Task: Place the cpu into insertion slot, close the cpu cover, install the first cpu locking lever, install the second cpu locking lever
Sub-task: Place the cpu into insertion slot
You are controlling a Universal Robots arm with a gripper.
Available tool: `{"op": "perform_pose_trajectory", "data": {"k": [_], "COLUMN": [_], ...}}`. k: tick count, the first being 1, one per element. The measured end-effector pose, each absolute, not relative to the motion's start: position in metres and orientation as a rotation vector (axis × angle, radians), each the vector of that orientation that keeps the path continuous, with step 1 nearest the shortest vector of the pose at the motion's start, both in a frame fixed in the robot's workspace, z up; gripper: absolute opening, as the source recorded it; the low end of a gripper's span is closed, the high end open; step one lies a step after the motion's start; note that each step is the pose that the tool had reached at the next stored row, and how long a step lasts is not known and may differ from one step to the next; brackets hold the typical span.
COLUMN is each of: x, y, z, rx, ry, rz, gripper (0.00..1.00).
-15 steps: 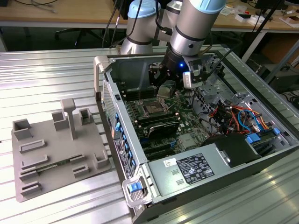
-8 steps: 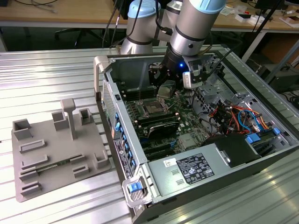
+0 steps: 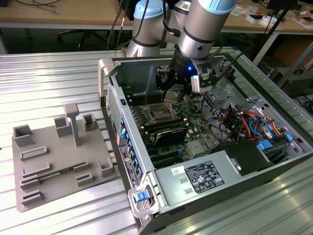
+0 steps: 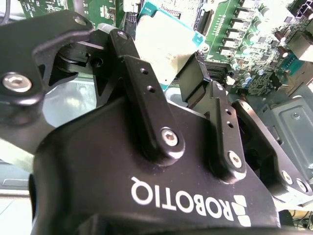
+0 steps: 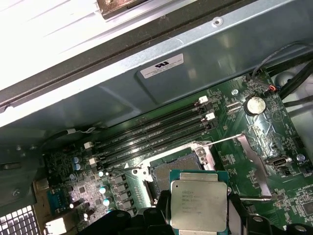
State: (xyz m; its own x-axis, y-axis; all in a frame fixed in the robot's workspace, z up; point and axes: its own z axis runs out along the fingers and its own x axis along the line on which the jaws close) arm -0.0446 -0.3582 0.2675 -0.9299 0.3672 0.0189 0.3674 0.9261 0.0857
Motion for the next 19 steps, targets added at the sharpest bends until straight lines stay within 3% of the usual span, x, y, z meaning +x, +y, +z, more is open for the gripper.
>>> {"op": "perform_pose_trajectory", "data": {"k": [19], "x": [-0.0446], "y": [-0.3582], "z": [0.2673], "rx": [-0.608], "ry": [-3.077], "rz": [-0.138], "gripper": [0.55]}}
